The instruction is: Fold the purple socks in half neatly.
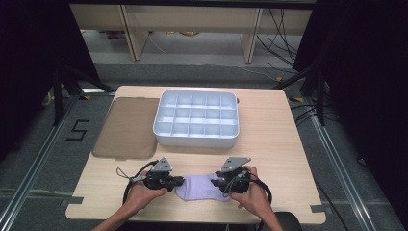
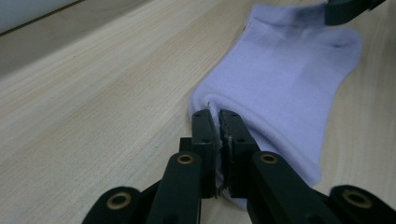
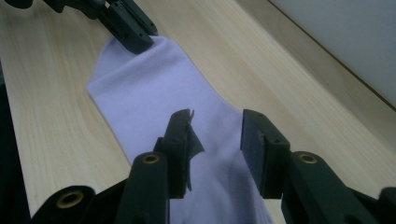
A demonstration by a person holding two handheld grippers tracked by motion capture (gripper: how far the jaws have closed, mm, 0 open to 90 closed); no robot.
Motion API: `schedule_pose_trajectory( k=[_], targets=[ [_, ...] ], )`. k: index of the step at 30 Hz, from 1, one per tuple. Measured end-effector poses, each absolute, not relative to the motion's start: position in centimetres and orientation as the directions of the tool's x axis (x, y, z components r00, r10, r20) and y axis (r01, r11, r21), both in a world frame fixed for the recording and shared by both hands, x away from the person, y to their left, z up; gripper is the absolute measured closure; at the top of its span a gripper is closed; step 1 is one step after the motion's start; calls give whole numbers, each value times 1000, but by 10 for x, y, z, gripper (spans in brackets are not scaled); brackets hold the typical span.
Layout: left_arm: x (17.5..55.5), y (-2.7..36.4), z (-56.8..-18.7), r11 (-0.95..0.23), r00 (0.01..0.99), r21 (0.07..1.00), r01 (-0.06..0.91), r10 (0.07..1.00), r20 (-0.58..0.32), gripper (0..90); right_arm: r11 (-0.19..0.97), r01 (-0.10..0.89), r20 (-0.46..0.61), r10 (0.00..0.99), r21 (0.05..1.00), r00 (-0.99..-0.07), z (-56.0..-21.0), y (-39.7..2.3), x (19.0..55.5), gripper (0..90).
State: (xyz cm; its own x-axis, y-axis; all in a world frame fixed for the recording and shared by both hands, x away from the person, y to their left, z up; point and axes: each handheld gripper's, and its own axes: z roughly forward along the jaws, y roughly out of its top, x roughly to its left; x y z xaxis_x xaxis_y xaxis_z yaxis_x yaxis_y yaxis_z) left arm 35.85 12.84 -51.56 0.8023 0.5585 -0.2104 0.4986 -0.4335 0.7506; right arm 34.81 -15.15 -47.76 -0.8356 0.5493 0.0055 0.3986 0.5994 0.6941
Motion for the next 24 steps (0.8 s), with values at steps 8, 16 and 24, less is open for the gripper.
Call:
schedule_pose_trajectory(
  k=[8,16,24],
  targets=[
    [355,130,-504,-472,829,760,446,539,-152,849,653,341,-14,474,676,-880,-488,-127,341,850],
    [352,134,-496,-481,840,763,433,522,-147,850,697,365,15,453,617,-892,-499,-108,343,900],
    [346,141,-486,-428,835,778,460,507,-215,852,695,336,24,418,636,-908,-504,-97,334,900]
  ],
)
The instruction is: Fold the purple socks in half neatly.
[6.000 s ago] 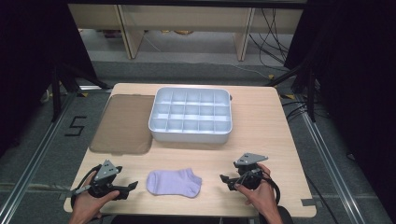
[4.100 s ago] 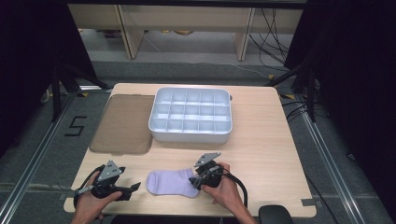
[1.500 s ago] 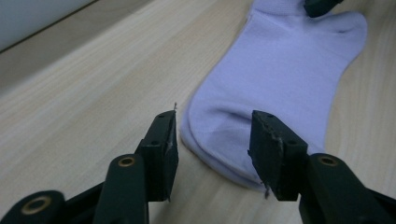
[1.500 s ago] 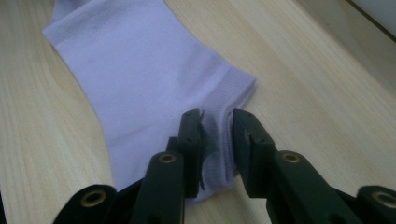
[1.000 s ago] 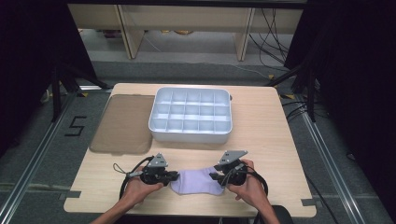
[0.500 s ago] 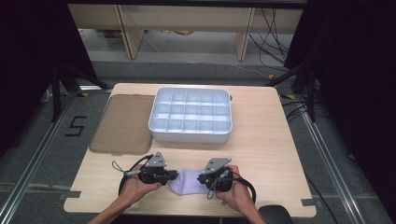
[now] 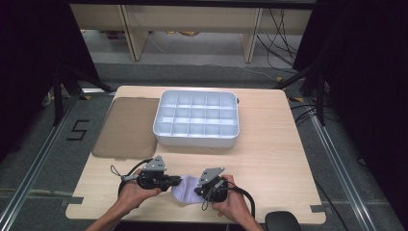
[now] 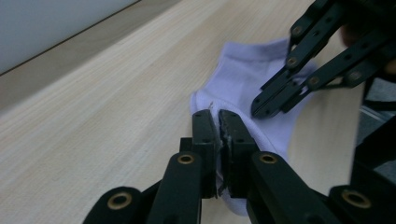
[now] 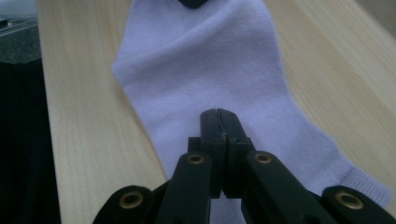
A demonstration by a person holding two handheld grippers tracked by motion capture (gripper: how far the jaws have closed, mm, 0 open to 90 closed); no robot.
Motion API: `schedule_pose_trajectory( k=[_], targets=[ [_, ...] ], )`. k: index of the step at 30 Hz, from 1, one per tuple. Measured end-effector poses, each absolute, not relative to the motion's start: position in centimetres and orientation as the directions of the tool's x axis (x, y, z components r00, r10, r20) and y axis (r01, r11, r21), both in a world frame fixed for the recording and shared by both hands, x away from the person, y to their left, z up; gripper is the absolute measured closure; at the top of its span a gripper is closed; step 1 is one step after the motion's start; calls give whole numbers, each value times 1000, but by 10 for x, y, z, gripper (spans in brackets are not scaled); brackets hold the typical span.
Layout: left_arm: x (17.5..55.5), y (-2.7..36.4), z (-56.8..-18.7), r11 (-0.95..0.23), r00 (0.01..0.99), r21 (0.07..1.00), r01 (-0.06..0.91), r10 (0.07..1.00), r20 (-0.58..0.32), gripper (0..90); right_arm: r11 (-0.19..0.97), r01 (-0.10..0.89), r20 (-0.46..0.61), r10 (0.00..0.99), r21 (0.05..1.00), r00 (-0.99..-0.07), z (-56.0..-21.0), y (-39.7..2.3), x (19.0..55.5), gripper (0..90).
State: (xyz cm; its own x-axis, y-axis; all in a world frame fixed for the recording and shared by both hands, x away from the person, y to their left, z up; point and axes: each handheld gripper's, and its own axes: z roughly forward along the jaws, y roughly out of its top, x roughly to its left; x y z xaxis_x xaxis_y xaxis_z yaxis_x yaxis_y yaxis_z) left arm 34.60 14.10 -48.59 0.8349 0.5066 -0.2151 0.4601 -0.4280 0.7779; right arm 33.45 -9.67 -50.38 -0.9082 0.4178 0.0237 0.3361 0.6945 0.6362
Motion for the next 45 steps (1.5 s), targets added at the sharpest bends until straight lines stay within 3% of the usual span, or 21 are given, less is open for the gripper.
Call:
schedule_pose_trajectory(
  k=[6,13,17,22,29,36,45],
  targets=[
    [345,142,-484,-429,840,780,456,496,-218,853,686,324,42,394,651,-918,-504,-91,333,900],
    [346,141,-482,-429,842,779,456,493,-221,852,654,368,13,480,661,-877,-494,-94,356,900],
    [347,140,-482,-427,839,779,460,496,-224,852,681,343,-24,468,646,-883,-502,-87,371,900],
    [347,140,-483,-415,831,778,472,504,-235,851,666,369,9,478,648,-879,-503,-89,372,900],
    [348,146,-483,-437,837,770,466,501,-222,851,634,338,-21,489,695,-872,-480,-113,368,900],
    [347,146,-483,-414,828,773,481,504,-245,851,637,434,31,542,637,-840,-484,-140,359,900],
    [348,146,-477,-390,821,780,488,509,-259,850,678,419,53,490,604,-870,-500,-121,359,900]
  ],
)
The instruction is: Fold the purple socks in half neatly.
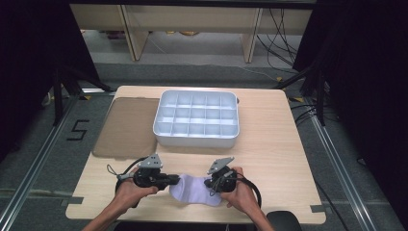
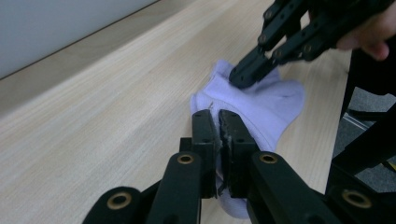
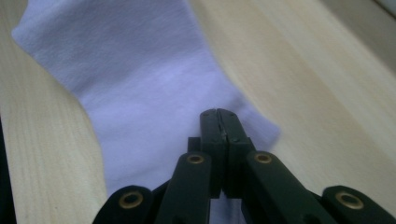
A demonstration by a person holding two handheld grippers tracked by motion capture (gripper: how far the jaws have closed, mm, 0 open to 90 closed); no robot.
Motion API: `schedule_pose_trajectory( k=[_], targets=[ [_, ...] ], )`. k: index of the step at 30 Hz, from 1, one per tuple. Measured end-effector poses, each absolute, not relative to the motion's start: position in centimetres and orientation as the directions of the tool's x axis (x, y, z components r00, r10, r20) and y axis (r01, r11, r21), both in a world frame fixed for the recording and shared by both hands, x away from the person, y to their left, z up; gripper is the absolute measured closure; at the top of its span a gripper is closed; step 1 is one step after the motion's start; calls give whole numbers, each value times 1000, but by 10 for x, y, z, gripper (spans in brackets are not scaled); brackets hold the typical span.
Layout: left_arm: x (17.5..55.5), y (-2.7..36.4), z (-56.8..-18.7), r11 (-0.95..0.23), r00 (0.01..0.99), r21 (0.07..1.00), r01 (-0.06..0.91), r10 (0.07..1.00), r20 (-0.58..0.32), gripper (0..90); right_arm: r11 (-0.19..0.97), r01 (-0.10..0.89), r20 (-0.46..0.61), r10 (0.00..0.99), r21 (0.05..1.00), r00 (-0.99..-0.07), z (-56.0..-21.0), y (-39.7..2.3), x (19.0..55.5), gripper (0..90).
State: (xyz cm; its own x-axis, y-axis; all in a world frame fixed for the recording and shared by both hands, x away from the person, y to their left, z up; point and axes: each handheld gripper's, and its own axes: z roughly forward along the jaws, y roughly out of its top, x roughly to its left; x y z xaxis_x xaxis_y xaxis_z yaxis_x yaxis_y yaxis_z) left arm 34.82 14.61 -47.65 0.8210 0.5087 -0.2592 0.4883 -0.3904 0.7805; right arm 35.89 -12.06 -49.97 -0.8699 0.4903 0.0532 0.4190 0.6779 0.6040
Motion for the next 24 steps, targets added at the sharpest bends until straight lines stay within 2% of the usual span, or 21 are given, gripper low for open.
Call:
schedule_pose_trajectory(
  k=[7,11,16,24],
  targets=[
    [348,128,-472,-394,840,792,468,478,-258,850,680,416,51,488,604,-871,-498,-119,359,897],
    [348,126,-473,-396,839,786,474,474,-267,850,649,412,45,503,639,-863,-488,-127,356,896],
    [349,128,-472,-383,830,787,483,486,-273,850,650,448,33,546,613,-837,-487,-143,358,897],
    [353,109,-473,-402,839,779,482,468,-278,849,684,443,40,519,580,-854,-496,-143,363,899]
  ],
)
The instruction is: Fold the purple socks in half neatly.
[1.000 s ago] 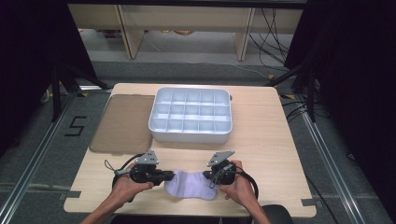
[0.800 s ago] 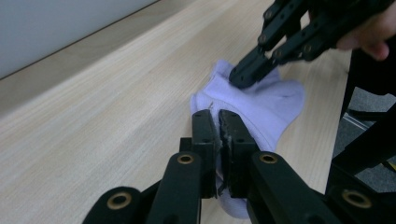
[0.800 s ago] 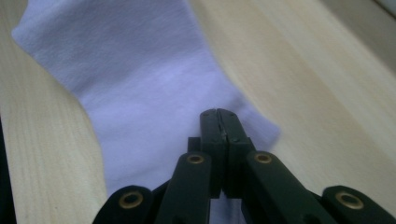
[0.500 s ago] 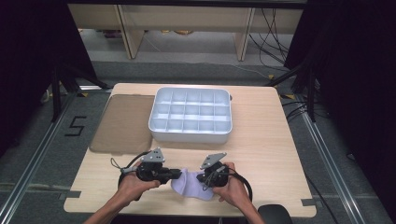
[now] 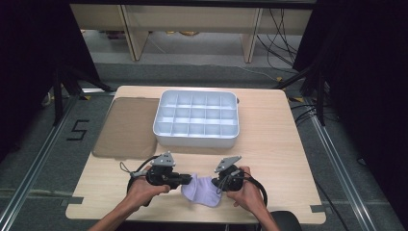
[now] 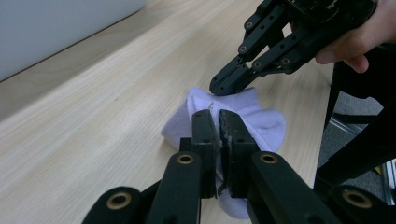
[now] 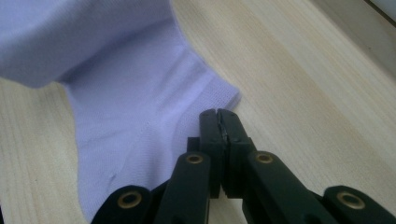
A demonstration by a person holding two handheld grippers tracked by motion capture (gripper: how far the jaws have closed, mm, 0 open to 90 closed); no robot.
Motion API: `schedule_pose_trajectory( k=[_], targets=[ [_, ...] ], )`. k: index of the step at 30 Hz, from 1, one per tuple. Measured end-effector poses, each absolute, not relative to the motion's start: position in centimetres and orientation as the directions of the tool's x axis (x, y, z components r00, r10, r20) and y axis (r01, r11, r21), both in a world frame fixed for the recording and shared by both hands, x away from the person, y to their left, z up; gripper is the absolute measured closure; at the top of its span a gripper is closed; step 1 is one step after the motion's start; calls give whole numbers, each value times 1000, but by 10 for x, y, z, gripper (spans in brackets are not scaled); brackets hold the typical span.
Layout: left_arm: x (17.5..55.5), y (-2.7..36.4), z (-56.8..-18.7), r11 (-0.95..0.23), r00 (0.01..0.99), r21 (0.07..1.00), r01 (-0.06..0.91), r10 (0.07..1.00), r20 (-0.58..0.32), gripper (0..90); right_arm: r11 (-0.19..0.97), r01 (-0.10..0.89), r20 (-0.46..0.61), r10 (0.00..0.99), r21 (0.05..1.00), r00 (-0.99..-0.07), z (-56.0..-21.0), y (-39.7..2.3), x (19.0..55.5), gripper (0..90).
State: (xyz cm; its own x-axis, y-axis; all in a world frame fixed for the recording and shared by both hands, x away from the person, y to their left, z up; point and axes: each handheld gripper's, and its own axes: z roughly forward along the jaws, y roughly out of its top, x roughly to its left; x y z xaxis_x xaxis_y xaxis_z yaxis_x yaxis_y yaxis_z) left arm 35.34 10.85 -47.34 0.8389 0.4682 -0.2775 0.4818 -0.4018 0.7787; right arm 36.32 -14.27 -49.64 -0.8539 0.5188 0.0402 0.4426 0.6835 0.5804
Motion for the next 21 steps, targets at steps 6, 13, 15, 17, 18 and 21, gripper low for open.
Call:
schedule_pose_trajectory(
  k=[6,13,15,17,18,21],
  targets=[
    [354,97,-472,-408,848,780,474,449,-280,849,660,463,49,544,591,-838,-497,-143,362,899],
    [359,88,-480,-439,847,758,483,452,-278,845,647,477,71,548,595,-833,-495,-147,363,884],
    [360,87,-481,-446,847,752,485,455,-275,840,625,483,81,558,613,-826,-494,-148,362,875],
    [360,86,-481,-448,842,748,490,464,-275,836,615,492,93,564,616,-821,-489,-150,362,870],
    [361,85,-481,-445,841,748,492,465,-277,836,614,481,86,558,626,-825,-487,-151,363,870],
    [362,84,-483,-450,840,744,494,466,-276,835,574,486,85,585,660,-807,-479,-160,359,870]
  ],
)
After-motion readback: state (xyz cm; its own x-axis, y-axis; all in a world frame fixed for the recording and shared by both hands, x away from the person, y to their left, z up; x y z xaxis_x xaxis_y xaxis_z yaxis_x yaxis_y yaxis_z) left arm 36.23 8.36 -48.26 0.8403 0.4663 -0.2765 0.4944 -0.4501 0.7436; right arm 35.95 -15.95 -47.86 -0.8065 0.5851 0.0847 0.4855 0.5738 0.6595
